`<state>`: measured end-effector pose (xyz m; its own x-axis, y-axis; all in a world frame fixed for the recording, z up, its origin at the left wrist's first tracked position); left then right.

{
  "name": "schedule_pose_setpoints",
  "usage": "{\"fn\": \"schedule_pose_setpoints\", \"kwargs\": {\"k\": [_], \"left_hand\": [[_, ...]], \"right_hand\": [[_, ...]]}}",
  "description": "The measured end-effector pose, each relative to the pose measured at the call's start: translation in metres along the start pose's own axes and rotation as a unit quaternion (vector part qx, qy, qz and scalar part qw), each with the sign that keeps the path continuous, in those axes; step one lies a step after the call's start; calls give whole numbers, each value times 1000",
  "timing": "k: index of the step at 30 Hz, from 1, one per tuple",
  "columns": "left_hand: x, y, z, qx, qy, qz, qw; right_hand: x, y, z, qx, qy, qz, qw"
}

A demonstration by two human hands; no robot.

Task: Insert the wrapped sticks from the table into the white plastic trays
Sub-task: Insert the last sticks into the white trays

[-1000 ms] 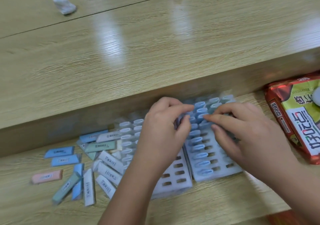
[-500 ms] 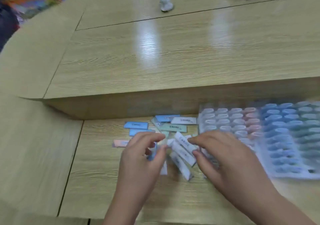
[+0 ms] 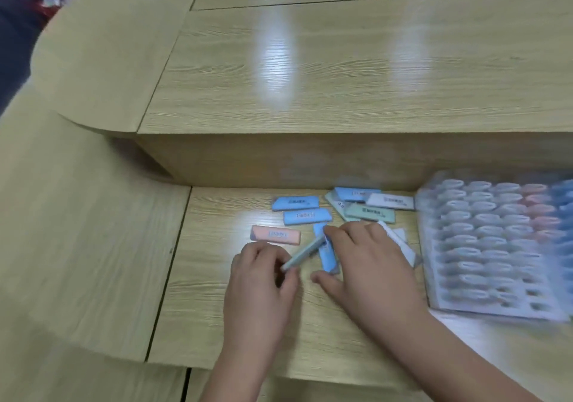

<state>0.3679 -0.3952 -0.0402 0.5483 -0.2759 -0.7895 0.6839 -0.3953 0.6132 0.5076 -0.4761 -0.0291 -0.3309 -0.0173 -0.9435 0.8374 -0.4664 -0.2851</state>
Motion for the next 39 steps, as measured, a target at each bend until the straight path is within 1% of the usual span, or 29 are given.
{"fn": "schedule_pose_setpoints", "kwargs": {"k": [2,4,9,13,15,18,21,24,27,31,33,36,39], "left_hand": [[-5,-10,-2,-26,15,38,999],[-9,-16,-3,-42,23,62,997],[-8,-29,-3,-82,50,151,984],[-10,-20,-1,-80,74,230,967],[-14,-8,-3,-73,91,265,957],[-19,19,-7,-47,101,298,948],[-17,59,-12,-18,111,349,930],[-3,100,-11,4,107,381,918],[15,136,-7,36,83,376,922],[42,185,0,95,42,336,936],[55,208,5,136,29,303,943],[74,239,12,185,9,264,947],[87,257,17,196,4,252,948]], "right_hand": [[2,0,-3,1,-15,3,1000],[1,0,-4,8,-2,0,1000],[-11,-2,-6,55,88,12,995],[-22,3,1,90,118,-56,987],[-38,8,13,87,141,-78,983],[-68,28,34,65,206,-118,969],[-99,63,57,56,288,-139,946],[-122,109,81,68,323,-177,927],[-141,158,107,88,352,-190,912],[-153,222,136,140,388,-288,864],[-155,248,147,165,397,-307,849],[-156,276,158,188,399,-299,846],[-157,289,157,182,393,-270,860]]}}
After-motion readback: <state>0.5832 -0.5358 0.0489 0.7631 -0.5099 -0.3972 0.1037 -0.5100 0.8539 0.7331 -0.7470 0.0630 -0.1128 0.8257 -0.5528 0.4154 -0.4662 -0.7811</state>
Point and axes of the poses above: each hand's wrist, its own z-axis away from the middle knuckle, its own x-axis out of the palm, y = z × x, the point moved 6 cm from there along -z, towards the middle knuckle, and after that the axes turned 1 degree about y, right-handed, at the moved point
